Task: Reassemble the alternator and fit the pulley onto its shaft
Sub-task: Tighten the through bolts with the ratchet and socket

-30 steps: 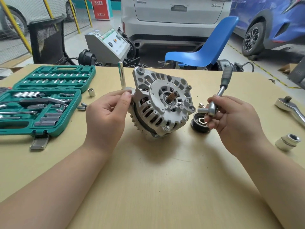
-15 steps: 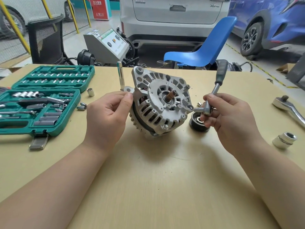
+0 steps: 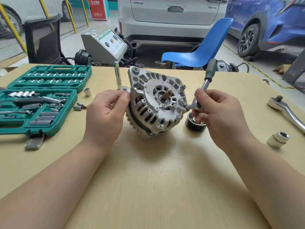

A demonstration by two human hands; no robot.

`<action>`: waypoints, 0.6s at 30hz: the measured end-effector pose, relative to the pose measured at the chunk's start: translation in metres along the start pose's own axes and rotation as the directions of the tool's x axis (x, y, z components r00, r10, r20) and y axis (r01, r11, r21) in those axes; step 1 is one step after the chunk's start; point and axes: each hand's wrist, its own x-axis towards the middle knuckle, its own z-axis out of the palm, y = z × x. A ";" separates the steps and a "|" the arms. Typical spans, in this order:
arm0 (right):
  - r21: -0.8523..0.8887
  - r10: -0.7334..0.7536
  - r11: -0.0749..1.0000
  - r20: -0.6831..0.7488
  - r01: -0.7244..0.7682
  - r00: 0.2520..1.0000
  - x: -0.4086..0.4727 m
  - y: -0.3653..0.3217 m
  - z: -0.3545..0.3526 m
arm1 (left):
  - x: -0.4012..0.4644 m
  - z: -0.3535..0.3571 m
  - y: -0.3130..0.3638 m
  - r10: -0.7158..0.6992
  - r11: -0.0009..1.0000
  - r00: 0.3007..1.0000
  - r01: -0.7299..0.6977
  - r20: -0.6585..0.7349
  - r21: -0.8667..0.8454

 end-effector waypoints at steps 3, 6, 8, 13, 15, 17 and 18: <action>-0.020 0.016 1.000 -0.026 -0.017 1.000 0.002 0.001 0.001 | -0.001 0.002 0.000 -0.030 0.999 0.999 0.030 0.014 -0.012; -0.021 0.060 0.998 -0.032 -0.061 0.998 0.004 -0.001 0.002 | -0.001 0.003 0.000 -0.033 0.999 0.999 0.034 0.036 -0.026; -0.107 0.061 0.992 -0.008 -0.061 0.998 0.006 -0.004 0.001 | -0.001 0.004 -0.002 -0.051 0.998 0.996 0.052 0.071 -0.021; -0.365 0.044 0.931 0.035 -0.028 0.998 0.013 -0.014 0.004 | -0.001 0.006 -0.001 -0.084 0.996 0.987 0.084 0.137 0.003; -0.417 0.059 0.908 0.057 -0.030 0.997 0.017 -0.019 0.007 | -0.001 0.006 0.000 -0.095 0.995 0.984 0.098 0.151 -0.013; -0.409 0.097 0.911 0.074 -0.059 0.993 0.018 -0.021 0.006 | -0.001 0.006 0.000 -0.105 0.994 0.980 0.110 0.167 -0.021; -0.392 0.115 0.917 0.080 -0.074 0.990 0.018 -0.021 0.006 | -0.001 0.006 0.000 -0.104 0.994 0.979 0.109 0.175 -0.017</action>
